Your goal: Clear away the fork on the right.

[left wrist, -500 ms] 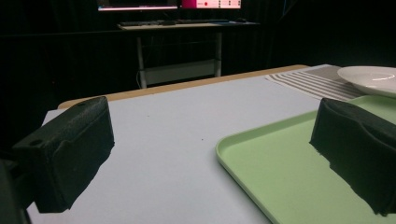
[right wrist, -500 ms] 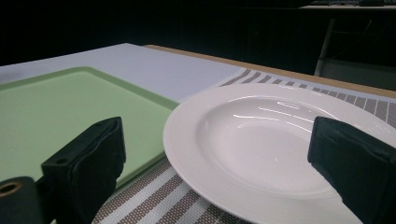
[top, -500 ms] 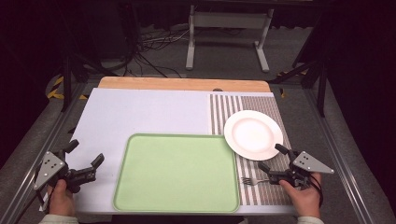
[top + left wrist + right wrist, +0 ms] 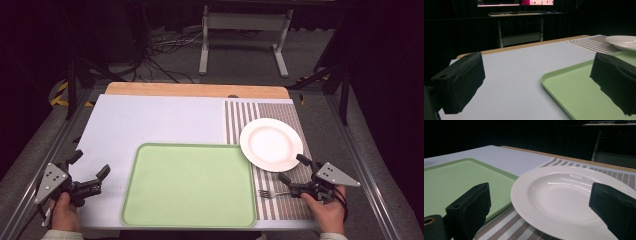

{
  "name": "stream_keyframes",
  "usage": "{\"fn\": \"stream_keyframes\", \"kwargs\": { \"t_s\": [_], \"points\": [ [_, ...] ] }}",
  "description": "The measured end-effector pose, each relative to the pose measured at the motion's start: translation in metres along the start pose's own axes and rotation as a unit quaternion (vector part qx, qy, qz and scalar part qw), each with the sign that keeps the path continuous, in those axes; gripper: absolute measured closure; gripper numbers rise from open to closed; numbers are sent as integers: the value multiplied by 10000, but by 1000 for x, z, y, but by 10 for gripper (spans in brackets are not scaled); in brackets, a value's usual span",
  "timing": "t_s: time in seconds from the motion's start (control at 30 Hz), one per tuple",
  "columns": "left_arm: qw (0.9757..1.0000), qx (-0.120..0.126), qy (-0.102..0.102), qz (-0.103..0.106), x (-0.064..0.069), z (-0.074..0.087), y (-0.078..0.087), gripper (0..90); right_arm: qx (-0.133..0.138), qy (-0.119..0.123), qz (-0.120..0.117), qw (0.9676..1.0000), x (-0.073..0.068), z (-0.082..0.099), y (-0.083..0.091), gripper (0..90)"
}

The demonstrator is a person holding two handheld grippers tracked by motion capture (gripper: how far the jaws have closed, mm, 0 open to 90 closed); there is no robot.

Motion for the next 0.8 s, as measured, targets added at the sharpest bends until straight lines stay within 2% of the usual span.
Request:
{"fn": "stream_keyframes", "kwargs": {
  "t_s": [0.23,0.47,0.63,0.7,0.77,0.8],
  "points": [
    [10000,-65,-14,0,0,2,-1,3,23,-35,-20,10000,1,-4,0,46],
    [10000,-73,-7,-9,0,3,-1,3,136,-68,-166,9997,-2,-20,-10,46],
    [10000,-98,7,-15,-1,4,0,3,6,-13,-293,9996,-5,-26,-16,22],
    [9999,-105,6,-26,-1,4,0,3,-46,174,-341,9993,-5,-30,-20,17],
    [10000,-93,5,-32,-1,3,1,3,-231,326,-428,9983,-7,-34,-22,16],
    [9999,-92,-3,-39,-1,3,1,3,-325,501,-496,9970,-9,-37,-22,28]
  ]
}}
Point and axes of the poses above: each handheld gripper's, and its own axes: y roughly backward along the jaws, z roughly out of its underside, x roughly to its right, the point moved 5 cm from there along -y, roughly forward along the jaws, and after that the axes turned 13 degrees about z, right-handed, at the moved point
